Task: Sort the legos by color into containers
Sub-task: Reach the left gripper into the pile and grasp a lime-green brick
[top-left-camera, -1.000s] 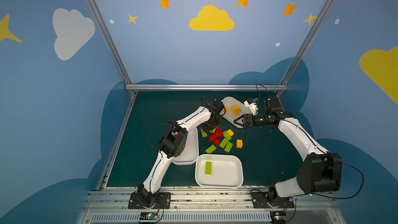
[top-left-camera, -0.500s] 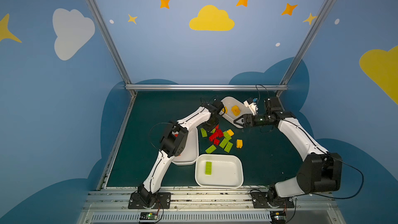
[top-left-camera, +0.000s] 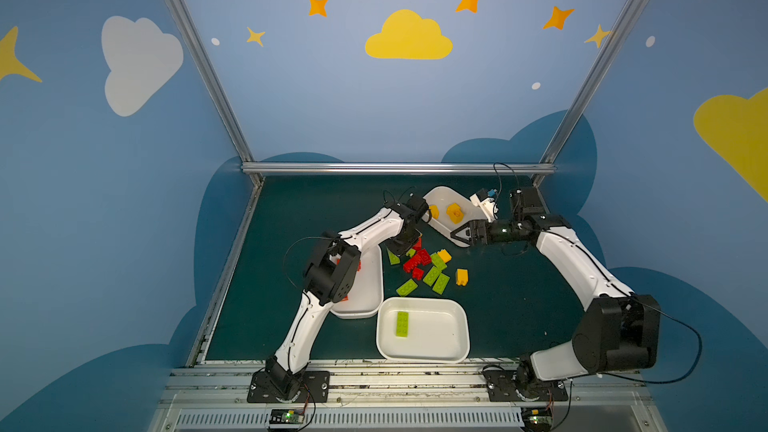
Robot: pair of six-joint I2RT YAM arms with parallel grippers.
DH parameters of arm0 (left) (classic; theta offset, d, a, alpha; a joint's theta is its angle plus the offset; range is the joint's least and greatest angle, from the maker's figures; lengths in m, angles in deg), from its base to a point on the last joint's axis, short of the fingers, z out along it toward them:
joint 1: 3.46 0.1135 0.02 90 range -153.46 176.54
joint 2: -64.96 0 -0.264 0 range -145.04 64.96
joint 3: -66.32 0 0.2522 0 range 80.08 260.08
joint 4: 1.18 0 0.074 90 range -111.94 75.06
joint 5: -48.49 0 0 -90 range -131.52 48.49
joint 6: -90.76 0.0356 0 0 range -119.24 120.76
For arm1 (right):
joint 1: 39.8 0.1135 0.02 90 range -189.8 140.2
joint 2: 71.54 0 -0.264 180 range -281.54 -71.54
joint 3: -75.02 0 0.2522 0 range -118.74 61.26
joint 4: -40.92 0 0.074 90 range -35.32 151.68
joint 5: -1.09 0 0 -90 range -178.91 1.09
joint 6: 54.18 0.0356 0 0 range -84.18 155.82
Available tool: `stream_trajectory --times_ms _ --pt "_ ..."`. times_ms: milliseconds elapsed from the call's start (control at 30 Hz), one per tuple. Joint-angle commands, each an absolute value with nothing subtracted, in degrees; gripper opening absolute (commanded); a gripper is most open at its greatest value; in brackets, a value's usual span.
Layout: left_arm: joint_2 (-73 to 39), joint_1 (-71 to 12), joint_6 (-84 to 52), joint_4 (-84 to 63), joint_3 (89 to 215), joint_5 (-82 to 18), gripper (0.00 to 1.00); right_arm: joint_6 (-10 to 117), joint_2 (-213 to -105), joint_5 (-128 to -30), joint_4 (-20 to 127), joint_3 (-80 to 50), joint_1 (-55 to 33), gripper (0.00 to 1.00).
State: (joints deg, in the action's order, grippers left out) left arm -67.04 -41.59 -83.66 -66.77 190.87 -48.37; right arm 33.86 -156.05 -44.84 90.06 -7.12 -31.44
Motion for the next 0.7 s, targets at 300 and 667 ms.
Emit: stream_trajectory --times_ms 300,667 --pt "-69.10 -41.45 -81.44 -64.63 192.22 -46.49 0.42 32.96 -155.38 -44.53 91.21 -6.77 -31.12 0.95" --pt "-69.68 -41.08 -79.27 -63.98 192.23 -46.90 0.30 32.93 -155.31 -44.61 91.26 -6.94 -31.19 0.95"
